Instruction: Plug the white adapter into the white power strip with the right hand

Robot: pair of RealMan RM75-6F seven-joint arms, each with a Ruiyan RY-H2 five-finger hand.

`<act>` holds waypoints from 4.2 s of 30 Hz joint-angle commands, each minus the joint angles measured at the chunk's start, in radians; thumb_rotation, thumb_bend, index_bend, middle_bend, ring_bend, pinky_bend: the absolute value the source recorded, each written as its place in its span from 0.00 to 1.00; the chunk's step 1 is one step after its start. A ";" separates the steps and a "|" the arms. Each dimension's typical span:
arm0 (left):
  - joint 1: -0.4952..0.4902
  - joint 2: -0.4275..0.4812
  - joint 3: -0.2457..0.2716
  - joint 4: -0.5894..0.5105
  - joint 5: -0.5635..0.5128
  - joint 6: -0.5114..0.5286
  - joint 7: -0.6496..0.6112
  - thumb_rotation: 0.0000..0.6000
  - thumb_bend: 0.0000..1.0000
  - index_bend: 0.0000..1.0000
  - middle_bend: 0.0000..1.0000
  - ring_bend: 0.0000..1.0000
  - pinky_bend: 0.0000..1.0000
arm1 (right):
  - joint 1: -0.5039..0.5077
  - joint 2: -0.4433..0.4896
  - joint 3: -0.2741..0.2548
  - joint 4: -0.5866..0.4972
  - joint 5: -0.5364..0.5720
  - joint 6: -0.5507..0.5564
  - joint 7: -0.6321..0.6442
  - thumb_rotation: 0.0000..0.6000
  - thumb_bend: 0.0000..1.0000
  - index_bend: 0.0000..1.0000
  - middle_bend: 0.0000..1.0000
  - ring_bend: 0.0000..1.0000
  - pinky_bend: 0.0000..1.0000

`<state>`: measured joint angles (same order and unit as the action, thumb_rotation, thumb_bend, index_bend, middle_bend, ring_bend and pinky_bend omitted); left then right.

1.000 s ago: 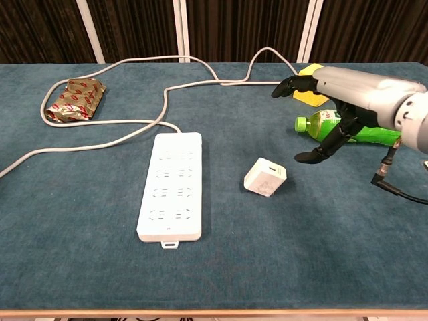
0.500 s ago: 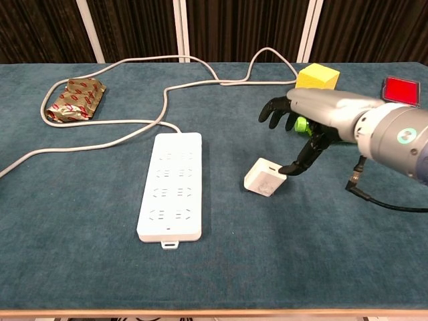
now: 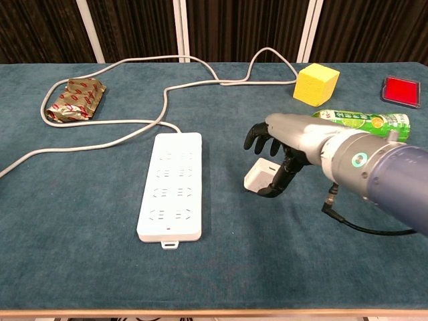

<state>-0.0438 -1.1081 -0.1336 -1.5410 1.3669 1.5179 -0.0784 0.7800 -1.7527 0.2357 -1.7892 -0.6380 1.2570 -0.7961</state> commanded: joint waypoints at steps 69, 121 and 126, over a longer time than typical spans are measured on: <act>-0.001 0.000 -0.001 -0.010 -0.013 -0.001 0.027 1.00 0.07 0.12 0.00 0.00 0.00 | -0.036 -0.042 0.006 0.126 -0.143 -0.043 0.146 1.00 0.53 0.66 0.60 0.52 0.36; 0.002 0.002 -0.002 -0.015 -0.018 0.003 0.035 1.00 0.07 0.12 0.00 0.00 0.00 | 0.466 0.069 0.172 0.170 0.423 -0.190 -0.108 1.00 0.54 0.70 0.63 0.55 0.37; 0.001 0.001 -0.003 -0.015 -0.019 0.003 0.036 1.00 0.07 0.12 0.00 0.00 0.00 | 0.496 0.045 0.173 0.197 0.444 -0.171 -0.112 1.00 0.55 0.71 0.63 0.55 0.37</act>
<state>-0.0423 -1.1068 -0.1363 -1.5557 1.3481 1.5206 -0.0423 1.2706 -1.7011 0.4089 -1.5985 -0.1994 1.0796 -0.9062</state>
